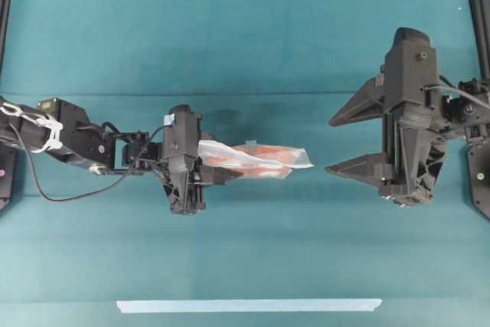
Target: Hand over the clear zip bag and make it stand upright.
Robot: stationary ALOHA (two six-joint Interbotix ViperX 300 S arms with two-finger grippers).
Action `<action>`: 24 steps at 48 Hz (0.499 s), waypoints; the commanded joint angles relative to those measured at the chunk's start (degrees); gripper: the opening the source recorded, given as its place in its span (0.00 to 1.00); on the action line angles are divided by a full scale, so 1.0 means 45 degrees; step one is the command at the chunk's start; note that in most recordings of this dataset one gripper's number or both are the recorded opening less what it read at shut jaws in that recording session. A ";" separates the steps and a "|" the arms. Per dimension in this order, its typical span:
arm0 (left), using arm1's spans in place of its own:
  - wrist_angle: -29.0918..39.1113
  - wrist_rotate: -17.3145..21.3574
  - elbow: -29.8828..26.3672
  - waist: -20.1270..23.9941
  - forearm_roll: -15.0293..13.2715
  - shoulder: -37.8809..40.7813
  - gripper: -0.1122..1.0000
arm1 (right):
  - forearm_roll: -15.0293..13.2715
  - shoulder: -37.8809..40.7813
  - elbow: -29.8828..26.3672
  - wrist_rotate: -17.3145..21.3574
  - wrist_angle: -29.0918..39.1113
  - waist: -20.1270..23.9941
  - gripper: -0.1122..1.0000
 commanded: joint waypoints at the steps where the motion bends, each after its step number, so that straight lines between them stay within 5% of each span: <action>1: -0.0039 0.0000 -0.0039 -0.0020 0.0000 -0.0137 0.32 | 0.0020 -0.0137 -0.0117 0.0137 -0.0098 0.0039 0.87; 24: -0.0039 -0.0020 -0.0039 -0.0059 0.0000 -0.0156 0.32 | 0.0078 -0.0137 -0.0039 0.0156 -0.0098 0.0117 0.87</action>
